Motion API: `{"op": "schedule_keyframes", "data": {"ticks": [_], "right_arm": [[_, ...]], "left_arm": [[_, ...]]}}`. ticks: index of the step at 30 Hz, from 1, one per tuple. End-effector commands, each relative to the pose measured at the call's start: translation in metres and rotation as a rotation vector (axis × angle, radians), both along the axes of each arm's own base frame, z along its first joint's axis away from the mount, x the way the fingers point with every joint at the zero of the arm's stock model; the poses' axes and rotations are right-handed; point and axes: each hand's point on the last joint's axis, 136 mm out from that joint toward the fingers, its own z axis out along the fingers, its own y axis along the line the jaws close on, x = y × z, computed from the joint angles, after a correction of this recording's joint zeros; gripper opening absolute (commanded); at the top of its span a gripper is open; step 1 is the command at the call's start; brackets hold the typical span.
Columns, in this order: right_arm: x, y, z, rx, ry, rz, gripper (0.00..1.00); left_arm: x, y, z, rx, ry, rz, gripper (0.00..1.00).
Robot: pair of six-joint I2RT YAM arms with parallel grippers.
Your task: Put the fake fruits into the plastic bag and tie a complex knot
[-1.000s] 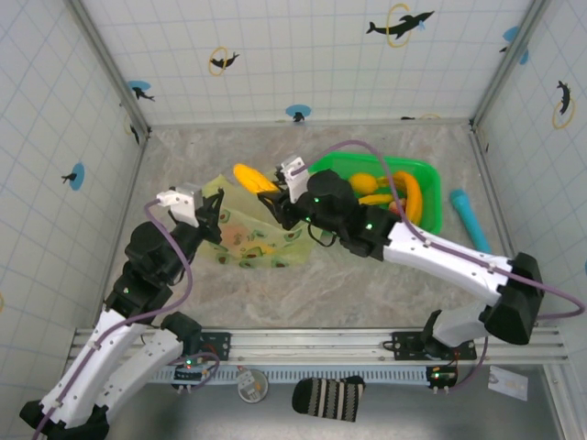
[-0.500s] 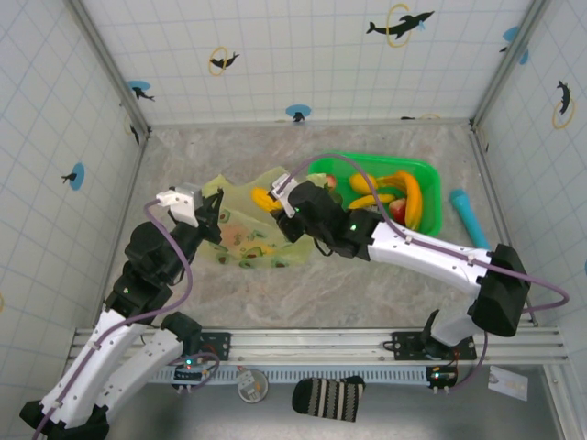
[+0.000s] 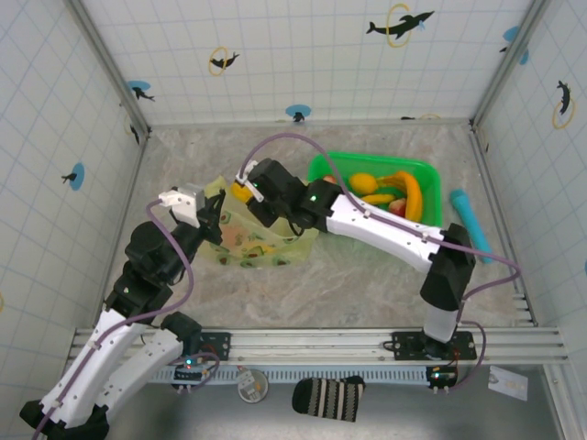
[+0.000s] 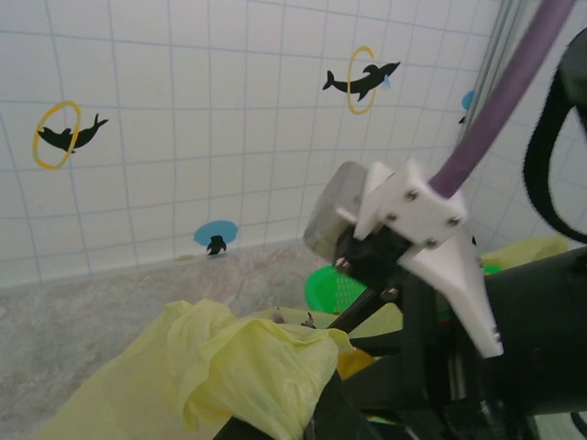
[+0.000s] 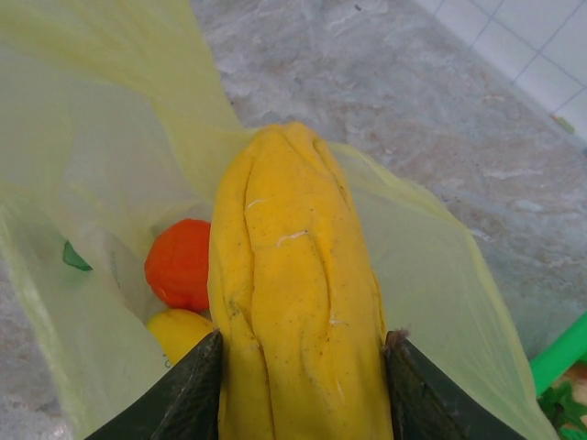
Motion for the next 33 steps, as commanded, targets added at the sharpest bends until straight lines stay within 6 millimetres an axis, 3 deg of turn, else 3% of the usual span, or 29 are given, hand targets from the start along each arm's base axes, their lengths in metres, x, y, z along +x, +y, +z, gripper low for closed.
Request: {"op": "schedule_keyframes", "data": {"ticks": [1, 21, 24, 30, 33], "right_arm": [[-0.009, -0.002, -0.009, -0.064, 0.031, 0.030, 0.46], [-0.026, -0.048, -0.019, -0.133, 0.006, 0.025, 0.48], [-0.023, -0.046, -0.023, -0.160, -0.004, 0.038, 0.49], [-0.008, -0.022, -0.032, -0.200, 0.014, 0.046, 0.50], [0.005, -0.016, -0.035, -0.236, -0.006, -0.004, 0.63]], "left_arm": [[-0.002, -0.004, 0.005, 0.007, -0.034, -0.021, 0.00], [0.003, 0.002, -0.004, 0.026, -0.027, 0.020, 0.00], [0.000, -0.003, -0.004, 0.026, -0.033, -0.012, 0.00], [-0.002, -0.004, 0.000, 0.020, -0.044, -0.025, 0.00], [-0.003, -0.004, 0.001, 0.021, -0.046, -0.028, 0.00]]}}
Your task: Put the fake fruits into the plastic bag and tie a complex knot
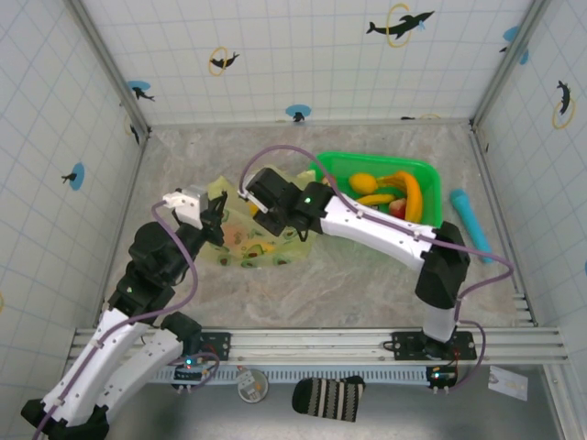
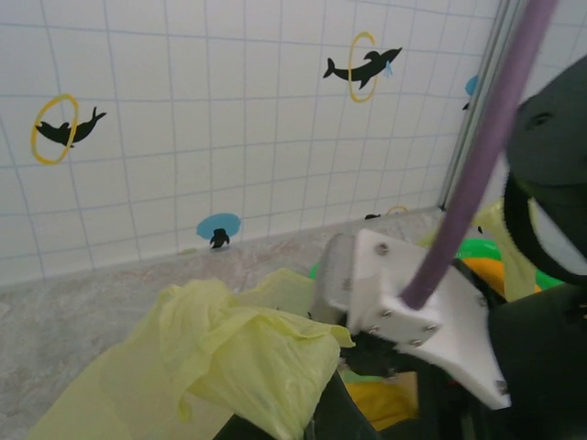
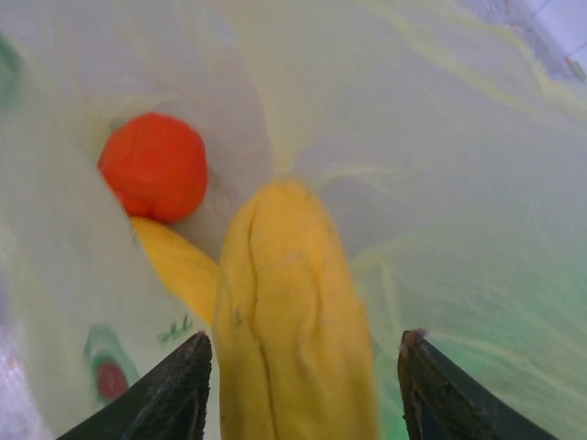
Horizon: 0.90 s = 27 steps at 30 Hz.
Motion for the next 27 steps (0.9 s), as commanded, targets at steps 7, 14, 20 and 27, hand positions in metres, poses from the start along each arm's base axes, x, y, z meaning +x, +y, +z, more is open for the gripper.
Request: {"op": "schedule_keyframes", "data": {"ticks": [7, 14, 20, 27], "right_arm": [[0.013, -0.013, 0.011, -0.057, -0.075, -0.097, 0.72], [-0.012, -0.018, 0.075, 0.182, -0.092, -0.052, 0.67], [-0.044, -0.029, 0.146, 0.563, -0.075, 0.039, 0.65], [0.014, -0.138, 0.165, 0.920, -0.034, -0.287, 0.57]], "left_arm": [[-0.005, -0.002, 0.011, -0.004, -0.044, -0.023, 0.00], [-0.001, -0.004, 0.005, -0.012, -0.021, -0.018, 0.00], [0.001, -0.004, 0.002, -0.018, -0.006, -0.011, 0.00], [0.001, -0.001, 0.001, -0.026, 0.005, 0.000, 0.00]]}}
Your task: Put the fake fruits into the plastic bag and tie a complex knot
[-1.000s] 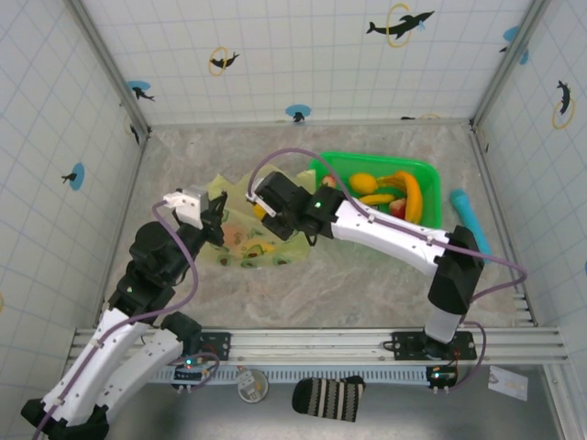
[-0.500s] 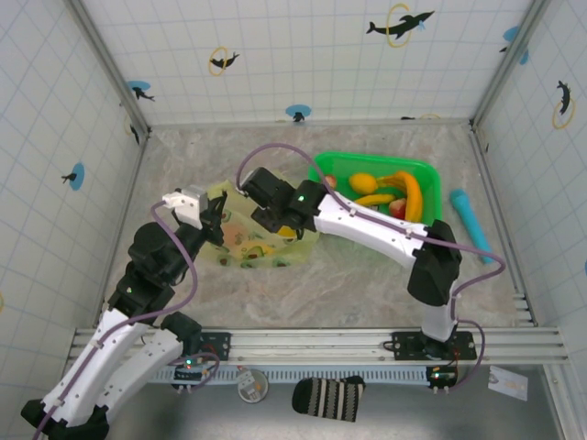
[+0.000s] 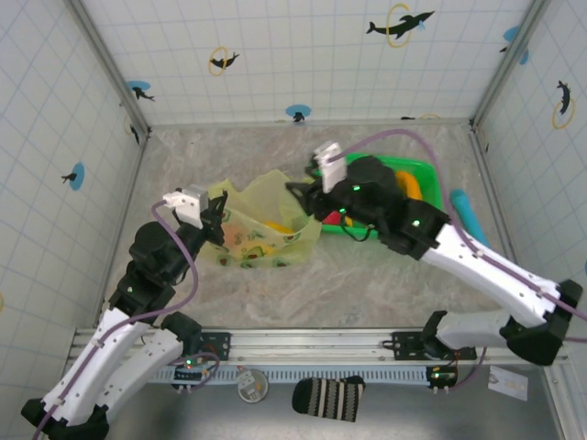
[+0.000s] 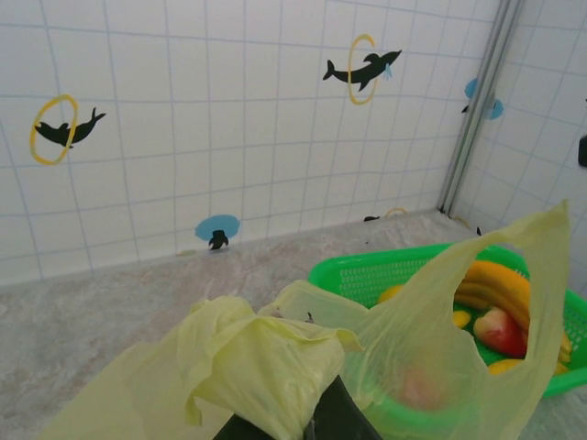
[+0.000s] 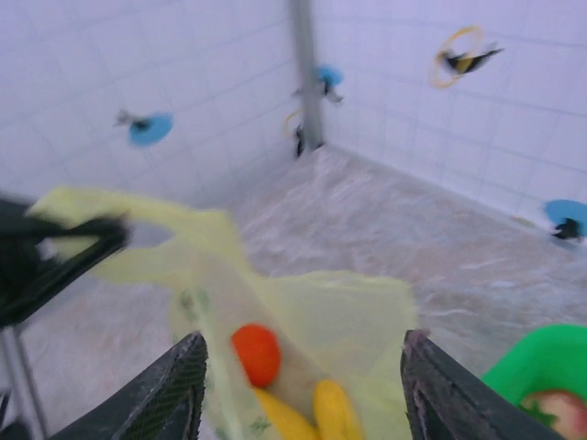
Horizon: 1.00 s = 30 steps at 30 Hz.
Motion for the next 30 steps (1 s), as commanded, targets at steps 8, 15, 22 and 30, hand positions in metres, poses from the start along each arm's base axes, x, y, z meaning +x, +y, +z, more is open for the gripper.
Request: {"op": "schedule_keyframes", "data": {"ticks": [8, 15, 22, 30], "right_arm": [[0.104, -0.103, -0.131, 0.112, 0.459, -0.359, 0.58], [0.128, -0.088, -0.220, -0.059, 0.647, -0.367, 0.62], [0.133, -0.076, -0.276, -0.154, 0.761, -0.345, 0.74], [0.149, -0.056, -0.299, -0.193, 0.770, -0.318, 0.79]], "left_arm": [[0.000, 0.003, 0.004, -0.023, -0.003, 0.017, 0.00], [0.000, 0.002, 0.002, -0.019, 0.003, 0.016, 0.00], [0.001, 0.001, 0.000, -0.009, 0.004, 0.013, 0.00], [0.002, 0.001, -0.002, 0.000, 0.001, 0.012, 0.00]]}}
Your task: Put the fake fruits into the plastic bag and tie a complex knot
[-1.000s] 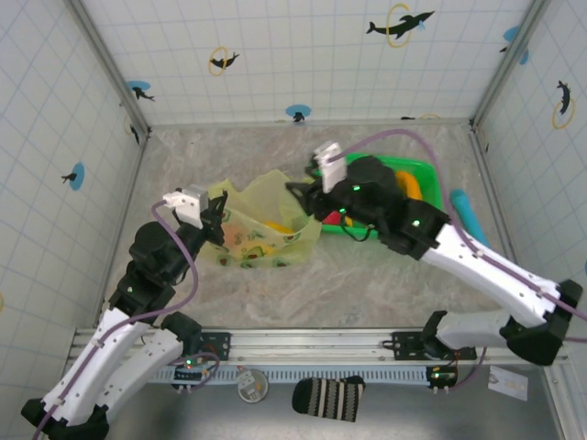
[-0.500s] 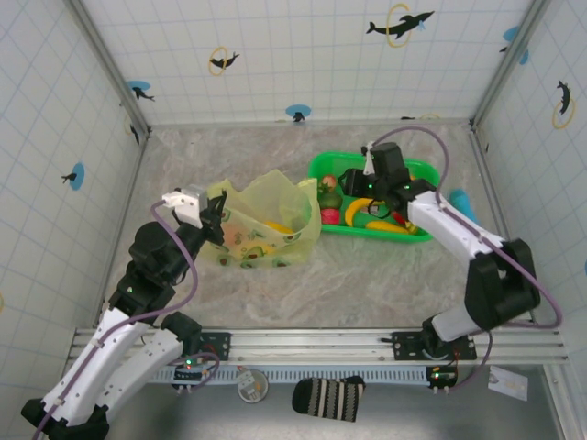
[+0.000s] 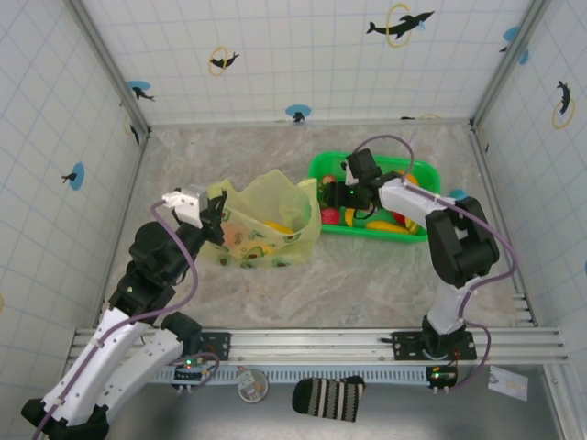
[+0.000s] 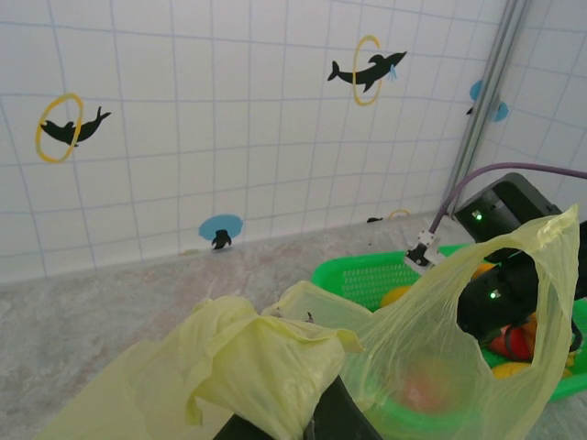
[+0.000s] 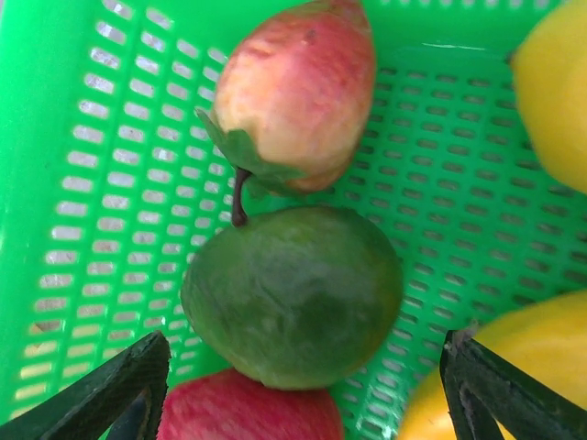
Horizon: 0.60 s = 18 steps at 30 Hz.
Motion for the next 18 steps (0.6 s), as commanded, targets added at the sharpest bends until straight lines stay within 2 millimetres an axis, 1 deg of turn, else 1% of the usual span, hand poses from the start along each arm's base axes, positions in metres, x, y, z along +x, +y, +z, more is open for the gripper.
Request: {"op": "schedule_keyframes", "data": {"ticks": [1, 7, 9, 11, 14, 16, 18], "right_arm": [[0.013, 0.011, 0.000, 0.007, -0.016, 0.021, 0.79], [0.017, 0.011, -0.029, -0.010, 0.040, 0.015, 0.79], [0.017, 0.011, -0.037, -0.007, 0.060, 0.015, 0.78], [0.017, 0.012, -0.040, -0.001, 0.068, 0.017, 0.75], [0.018, 0.010, -0.035, 0.015, 0.059, 0.013, 0.69], [0.018, 0.009, -0.025, 0.032, 0.034, 0.010, 0.64], [0.019, 0.005, -0.008, 0.052, -0.003, 0.002, 0.61]], "left_arm": [[0.001, 0.000, -0.002, 0.002, -0.001, 0.004, 0.00], [0.000, 0.000, -0.003, 0.006, 0.000, 0.003, 0.00], [0.000, -0.001, -0.003, 0.008, -0.001, 0.001, 0.00], [0.000, -0.001, -0.004, 0.009, -0.001, 0.001, 0.00], [0.001, -0.001, -0.003, 0.011, -0.001, -0.001, 0.00], [0.001, -0.002, -0.003, 0.010, -0.001, -0.003, 0.00], [0.000, -0.002, -0.002, 0.010, -0.004, -0.003, 0.00]]}}
